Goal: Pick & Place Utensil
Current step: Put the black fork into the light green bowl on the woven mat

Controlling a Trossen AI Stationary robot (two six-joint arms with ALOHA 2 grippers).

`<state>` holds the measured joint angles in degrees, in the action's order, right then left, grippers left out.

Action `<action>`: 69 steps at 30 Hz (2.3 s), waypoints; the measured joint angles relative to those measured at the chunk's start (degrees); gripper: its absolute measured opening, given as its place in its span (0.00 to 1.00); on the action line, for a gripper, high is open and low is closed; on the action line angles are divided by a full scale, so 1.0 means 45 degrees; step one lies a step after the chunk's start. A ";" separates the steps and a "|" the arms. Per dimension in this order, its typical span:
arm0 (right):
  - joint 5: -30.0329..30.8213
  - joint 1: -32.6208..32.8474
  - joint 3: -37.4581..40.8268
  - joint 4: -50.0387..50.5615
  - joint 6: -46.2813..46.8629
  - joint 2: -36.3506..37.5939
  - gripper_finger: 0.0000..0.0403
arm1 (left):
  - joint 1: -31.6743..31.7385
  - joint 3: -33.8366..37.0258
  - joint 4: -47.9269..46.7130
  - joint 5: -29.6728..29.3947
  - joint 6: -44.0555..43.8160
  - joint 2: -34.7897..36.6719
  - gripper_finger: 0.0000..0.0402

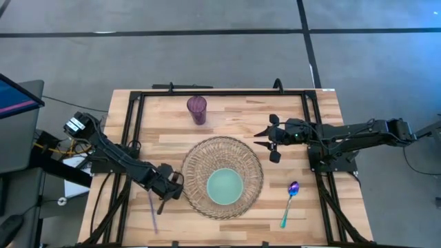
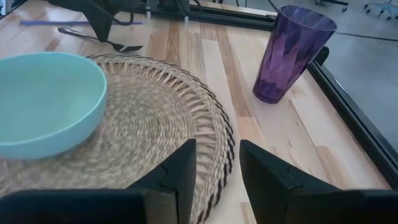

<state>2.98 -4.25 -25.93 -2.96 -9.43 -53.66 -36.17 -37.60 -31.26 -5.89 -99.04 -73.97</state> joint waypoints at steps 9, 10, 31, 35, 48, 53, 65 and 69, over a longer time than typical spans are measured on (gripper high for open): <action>0.0000 0.0000 0.0000 -0.0018 -0.0006 0.0001 0.29 | 0.0243 -0.0005 0.0047 0.0452 0.0045 0.0590 0.02; -0.0003 0.0000 -0.0002 -0.0047 -0.0010 0.0000 0.29 | 0.0239 -0.0005 0.0076 0.0446 0.0049 0.0834 0.03; -0.0029 -0.0003 -0.0002 -0.0903 -0.0029 -0.0002 0.29 | 0.3036 -0.0035 1.0382 0.1873 0.2224 0.2485 0.03; -0.0034 0.0000 -0.0004 -0.0903 -0.0024 -0.0002 0.29 | 0.3744 -0.0474 1.1544 0.3593 0.2195 0.1279 0.03; -0.1710 0.0829 -0.0015 -0.1853 0.3106 -0.0817 0.27 | 0.5331 -0.2579 1.1543 0.9201 0.1941 -0.2669 0.02; -0.1705 0.1852 -0.0010 -0.3686 0.3318 -0.2266 0.18 | 0.5781 -0.2730 1.1482 1.0440 0.1151 -0.3293 0.03; -0.1705 0.2781 -0.0985 -0.5277 0.4449 -0.5476 0.03 | 0.5926 -0.2725 1.1487 1.1298 0.0117 -0.4408 0.04; -0.1965 0.2788 -0.1625 -0.5248 0.4450 -0.6493 0.00 | 0.5926 -0.2715 1.1478 1.1655 -0.0421 -0.4655 0.04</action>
<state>-5.86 8.29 -33.25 -26.58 10.59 -82.88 -9.50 -49.82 20.39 46.55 -100.94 -94.92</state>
